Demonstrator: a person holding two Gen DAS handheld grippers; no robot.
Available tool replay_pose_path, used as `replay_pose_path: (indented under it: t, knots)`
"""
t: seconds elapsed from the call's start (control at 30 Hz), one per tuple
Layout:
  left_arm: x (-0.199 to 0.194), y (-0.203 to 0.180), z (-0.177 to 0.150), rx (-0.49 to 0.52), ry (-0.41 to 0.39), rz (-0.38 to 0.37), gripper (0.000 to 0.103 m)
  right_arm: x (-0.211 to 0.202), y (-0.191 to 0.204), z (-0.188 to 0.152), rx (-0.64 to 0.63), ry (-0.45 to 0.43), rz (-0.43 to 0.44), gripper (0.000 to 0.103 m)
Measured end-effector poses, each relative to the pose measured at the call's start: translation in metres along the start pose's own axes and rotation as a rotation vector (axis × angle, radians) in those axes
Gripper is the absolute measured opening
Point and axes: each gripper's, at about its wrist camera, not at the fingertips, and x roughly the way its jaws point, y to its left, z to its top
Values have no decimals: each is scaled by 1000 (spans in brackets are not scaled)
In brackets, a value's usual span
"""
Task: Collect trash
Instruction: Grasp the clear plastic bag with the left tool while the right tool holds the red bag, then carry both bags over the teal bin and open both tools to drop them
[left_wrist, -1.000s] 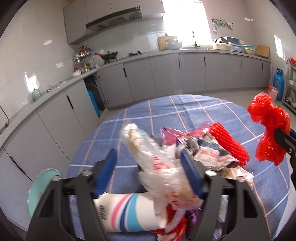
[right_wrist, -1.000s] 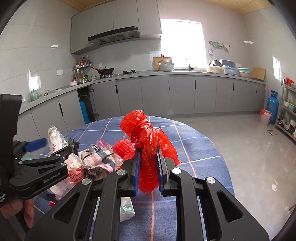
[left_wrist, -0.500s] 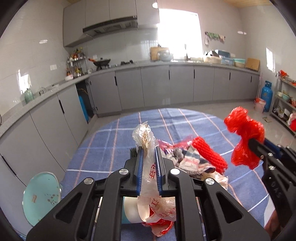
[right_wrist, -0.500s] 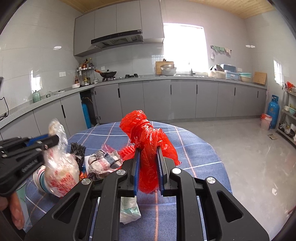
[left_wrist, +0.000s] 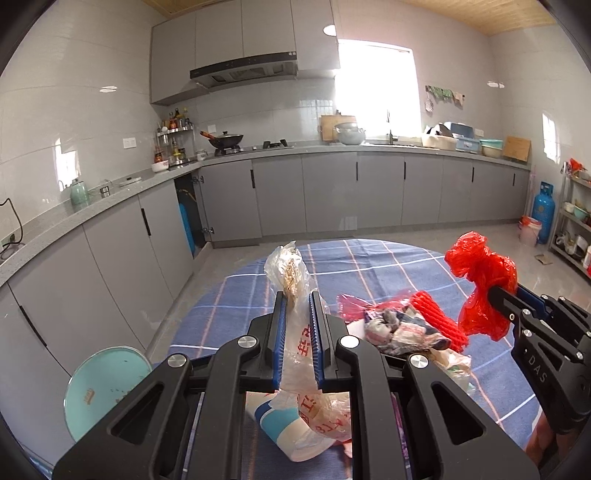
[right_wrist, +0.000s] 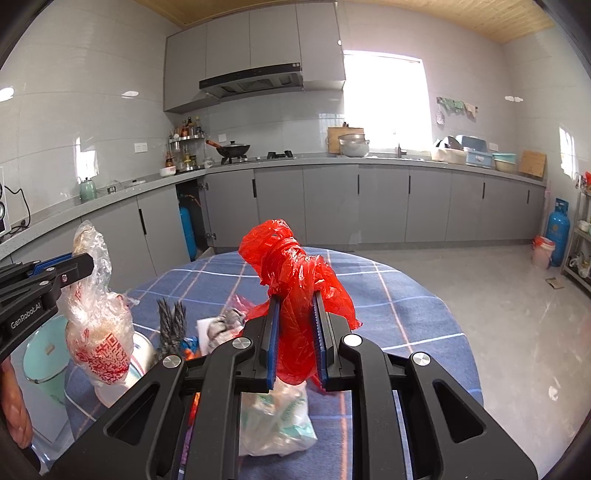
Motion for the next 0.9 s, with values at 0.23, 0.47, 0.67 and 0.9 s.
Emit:
replay_pose_path:
  t: [0.23,0.47,0.67,0.9]
  knots:
    - [-12,16,1,6,-41,28,13,-1,16,11,-22,-12,27,17]
    - [-11,35,-3,14,-42,73,13,4,37,22,-52,-15,55,17]
    - [-11,54,-7,10,-38,113,13,9,56,27,-77,-16,81,17]
    - [-17,80,-12,1,-39,157,13,20,84,31,-108,-5,127,17]
